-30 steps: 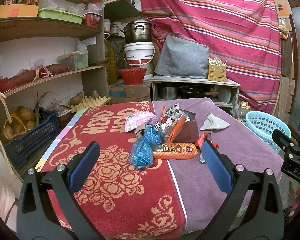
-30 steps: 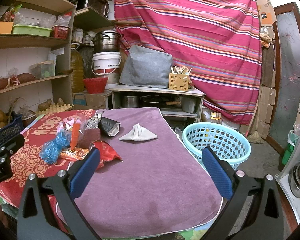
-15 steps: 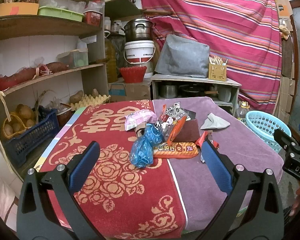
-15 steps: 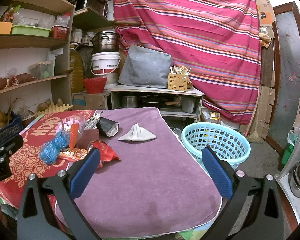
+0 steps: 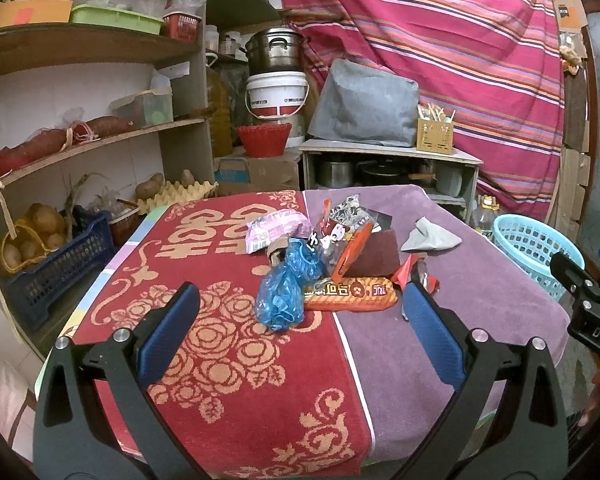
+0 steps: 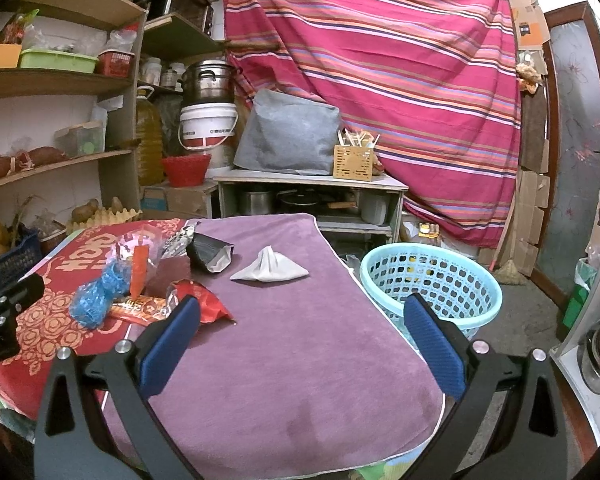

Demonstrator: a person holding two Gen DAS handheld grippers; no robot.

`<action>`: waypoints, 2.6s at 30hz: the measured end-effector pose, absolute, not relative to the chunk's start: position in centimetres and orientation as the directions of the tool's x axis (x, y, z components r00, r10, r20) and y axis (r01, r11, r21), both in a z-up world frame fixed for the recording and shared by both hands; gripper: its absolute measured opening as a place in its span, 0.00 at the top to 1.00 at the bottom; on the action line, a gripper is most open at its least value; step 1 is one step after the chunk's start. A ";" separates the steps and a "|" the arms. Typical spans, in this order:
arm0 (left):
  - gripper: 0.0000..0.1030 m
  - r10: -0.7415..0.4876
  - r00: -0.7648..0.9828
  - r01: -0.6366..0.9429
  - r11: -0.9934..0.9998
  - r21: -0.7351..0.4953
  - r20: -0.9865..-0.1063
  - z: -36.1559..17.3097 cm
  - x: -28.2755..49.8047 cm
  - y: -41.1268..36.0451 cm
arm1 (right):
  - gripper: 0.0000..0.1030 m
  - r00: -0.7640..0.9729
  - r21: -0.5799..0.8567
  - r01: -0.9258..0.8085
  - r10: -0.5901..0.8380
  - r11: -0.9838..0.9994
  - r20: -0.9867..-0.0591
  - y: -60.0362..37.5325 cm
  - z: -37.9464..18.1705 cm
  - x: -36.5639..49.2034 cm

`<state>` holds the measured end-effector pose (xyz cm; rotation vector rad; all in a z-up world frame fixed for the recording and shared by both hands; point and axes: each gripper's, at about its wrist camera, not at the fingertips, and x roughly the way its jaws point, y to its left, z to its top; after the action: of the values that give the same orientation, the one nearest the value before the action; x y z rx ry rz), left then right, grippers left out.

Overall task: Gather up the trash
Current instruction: 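Grasp the blue plastic bag with the left tool while the right tool reaches for the red wrapper, then grasp the red crumpled wrapper with the right tool while the left tool lifts the blue bag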

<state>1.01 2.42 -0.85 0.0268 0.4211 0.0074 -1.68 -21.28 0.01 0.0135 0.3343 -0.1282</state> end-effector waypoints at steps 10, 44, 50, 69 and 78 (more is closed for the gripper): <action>0.05 0.050 0.891 -0.025 0.998 0.061 -0.451 -0.2 4.3 3.8 | 0.04 0.921 -0.070 0.088 -0.109 0.994 -0.375 -21.7 0.2 3.3; 0.84 -0.144 0.701 0.187 0.982 -0.016 -0.698 -6.7 17.5 6.3 | 0.04 0.866 -0.016 -0.046 0.032 0.999 -0.499 -14.5 -2.9 11.2; 0.87 -0.139 0.735 0.165 0.986 -0.024 -0.664 -5.5 15.9 7.5 | 0.04 0.862 -0.103 -0.056 -0.004 0.993 -0.507 -11.9 -3.7 11.3; 0.87 -0.082 0.772 0.067 0.997 -0.048 -0.631 -4.3 15.0 9.4 | 0.65 0.769 -0.099 -0.100 0.014 0.990 -0.639 -12.0 -6.7 13.9; 0.87 -0.069 0.789 0.047 0.998 -0.052 -0.611 -2.7 15.0 8.9 | 0.67 0.796 -0.067 -0.096 0.036 0.993 -0.604 -14.6 -5.1 13.4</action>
<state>14.96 8.91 -2.71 -0.0348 0.6588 -0.0624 13.44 -14.57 -5.10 -0.0956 0.6466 0.0711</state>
